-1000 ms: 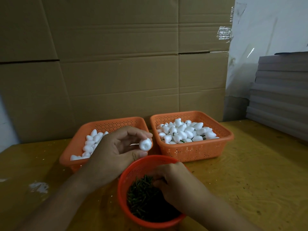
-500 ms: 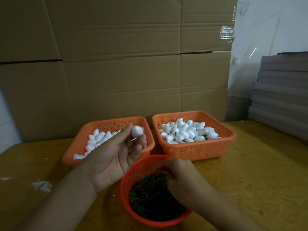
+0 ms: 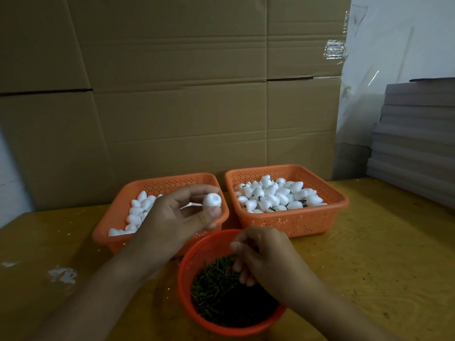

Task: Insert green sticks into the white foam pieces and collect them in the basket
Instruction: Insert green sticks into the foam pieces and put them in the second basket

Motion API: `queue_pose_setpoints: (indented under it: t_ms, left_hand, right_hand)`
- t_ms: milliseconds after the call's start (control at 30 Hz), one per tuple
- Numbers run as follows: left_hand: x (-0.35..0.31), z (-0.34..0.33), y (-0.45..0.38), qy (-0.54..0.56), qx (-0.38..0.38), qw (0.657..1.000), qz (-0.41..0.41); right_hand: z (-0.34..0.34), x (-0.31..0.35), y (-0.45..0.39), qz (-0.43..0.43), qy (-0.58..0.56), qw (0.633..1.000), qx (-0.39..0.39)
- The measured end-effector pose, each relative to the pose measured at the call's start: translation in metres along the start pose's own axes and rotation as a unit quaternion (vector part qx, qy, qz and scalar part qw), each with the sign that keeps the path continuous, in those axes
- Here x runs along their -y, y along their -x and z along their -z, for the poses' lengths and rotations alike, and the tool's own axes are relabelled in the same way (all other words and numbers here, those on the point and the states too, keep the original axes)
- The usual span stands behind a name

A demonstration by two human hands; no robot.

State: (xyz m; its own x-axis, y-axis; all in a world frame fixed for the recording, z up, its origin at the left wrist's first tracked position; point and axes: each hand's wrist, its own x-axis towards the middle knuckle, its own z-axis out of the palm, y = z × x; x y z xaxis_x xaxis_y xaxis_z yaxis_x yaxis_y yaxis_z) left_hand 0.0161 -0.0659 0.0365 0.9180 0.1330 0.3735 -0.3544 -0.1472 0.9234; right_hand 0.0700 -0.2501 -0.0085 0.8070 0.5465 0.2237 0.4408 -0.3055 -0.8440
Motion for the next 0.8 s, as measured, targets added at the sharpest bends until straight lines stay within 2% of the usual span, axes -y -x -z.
queue_pose_setpoints:
  t_ms: [133,200,300,467,633,800]
  left_hand:
    - [0.006,0.001,0.0,-0.11,-0.004,0.991,-0.072]
    - [0.01,0.003,-0.001,-0.138,-0.002,0.988,-0.063]
    - [0.012,0.004,-0.001,-0.161,0.002,0.986,-0.046]
    - [0.008,0.002,0.001,-0.113,0.003,0.993,-0.03]
    - [0.006,0.001,0.002,-0.111,0.004,0.994,-0.022]
    - [0.005,-0.001,0.004,-0.1,0.013,0.995,-0.018]
  right_hand:
    - [0.008,0.008,-0.001,-0.015,-0.185,0.982,0.017]
    - [0.01,0.011,-0.001,-0.035,-0.292,0.956,0.021]
    - [0.011,0.014,-0.001,-0.036,-0.361,0.931,0.021]
    - [0.01,0.021,0.002,-0.021,-0.382,0.924,-0.01]
    - [0.01,0.023,0.005,0.012,-0.313,0.943,-0.113]
    - [0.009,0.022,0.006,0.028,-0.269,0.952,-0.142]
